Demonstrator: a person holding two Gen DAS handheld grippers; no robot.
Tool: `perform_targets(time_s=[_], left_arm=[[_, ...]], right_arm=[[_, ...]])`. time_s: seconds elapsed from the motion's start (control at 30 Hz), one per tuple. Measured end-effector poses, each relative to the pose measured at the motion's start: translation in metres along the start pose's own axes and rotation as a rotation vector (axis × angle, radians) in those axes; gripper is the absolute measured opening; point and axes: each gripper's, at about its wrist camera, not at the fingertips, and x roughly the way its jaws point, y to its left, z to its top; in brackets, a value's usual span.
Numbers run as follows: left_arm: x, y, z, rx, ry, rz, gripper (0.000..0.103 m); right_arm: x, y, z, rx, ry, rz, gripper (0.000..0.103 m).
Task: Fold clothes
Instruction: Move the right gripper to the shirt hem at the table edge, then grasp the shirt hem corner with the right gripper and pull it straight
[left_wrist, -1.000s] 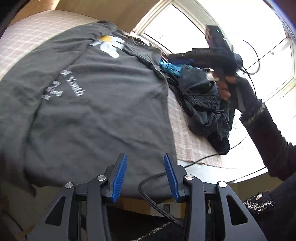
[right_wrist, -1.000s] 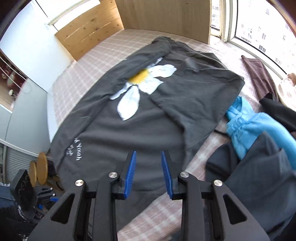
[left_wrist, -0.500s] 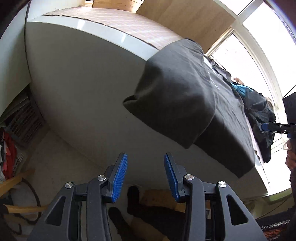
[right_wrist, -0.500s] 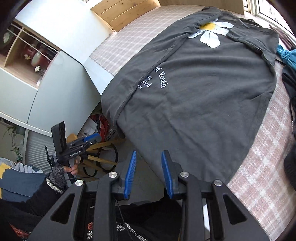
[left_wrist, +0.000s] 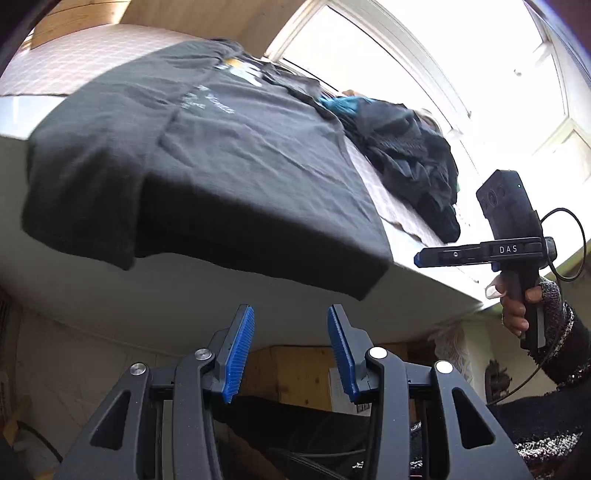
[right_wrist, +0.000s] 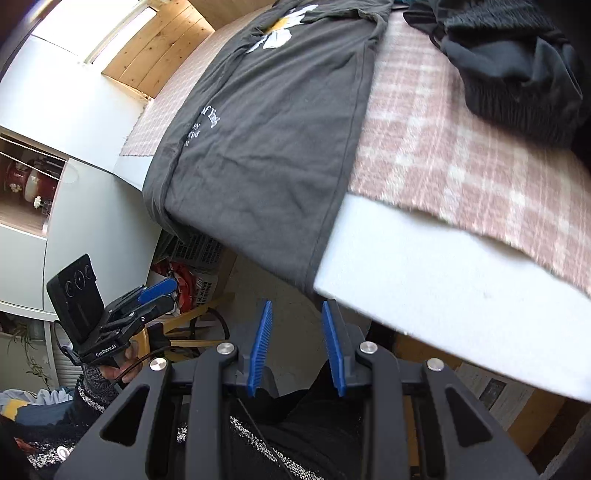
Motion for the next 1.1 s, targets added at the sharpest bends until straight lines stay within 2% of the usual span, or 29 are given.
perform_targets(time_s=[0.17, 0.27, 0.5, 0.53, 0.6, 0.67, 0.77, 0.83, 0.9, 0.93, 1.07, 1.1], left_arm=[[0.01, -0.029, -0.007, 0.074, 0.066, -0.017, 0.039], [0.013, -0.036, -0.011, 0.101, 0.092, -0.012, 0.039], [0.021, -0.048, -0.015, 0.125, 0.11, -0.01, 0.039], [0.023, -0.05, -0.015, 0.128, 0.111, -0.009, 0.039], [0.027, -0.054, -0.015, 0.139, 0.115, -0.005, 0.039], [0.031, -0.063, -0.015, 0.166, 0.113, 0.0, 0.039], [0.034, -0.073, -0.016, 0.198, 0.116, -0.009, 0.039], [0.037, -0.077, -0.017, 0.209, 0.123, -0.015, 0.039], [0.04, -0.077, -0.018, 0.21, 0.135, -0.018, 0.039], [0.041, -0.078, -0.017, 0.212, 0.136, -0.016, 0.039], [0.041, -0.079, -0.016, 0.224, 0.13, -0.005, 0.039], [0.04, -0.08, -0.016, 0.224, 0.126, -0.004, 0.039]], right_arm=[[0.027, -0.003, -0.015, 0.014, -0.018, -0.019, 0.028], [0.038, -0.005, -0.013, 0.029, -0.025, 0.009, 0.028], [0.06, 0.003, -0.001, -0.051, -0.031, -0.064, 0.028], [0.059, 0.004, -0.001, -0.055, -0.031, -0.065, 0.024], [0.058, 0.007, -0.001, -0.062, -0.032, -0.065, 0.003], [0.057, 0.01, -0.002, -0.069, -0.032, -0.066, 0.003], [0.046, 0.014, -0.007, -0.097, -0.051, -0.124, 0.005], [0.044, 0.016, -0.006, -0.098, -0.06, -0.145, 0.016], [0.049, 0.015, -0.002, -0.085, -0.053, -0.164, 0.022], [0.053, 0.015, 0.0, -0.08, -0.044, -0.179, 0.022], [0.062, 0.016, 0.002, -0.086, -0.03, -0.123, 0.021], [0.064, 0.015, 0.003, -0.082, -0.029, -0.104, 0.009]])
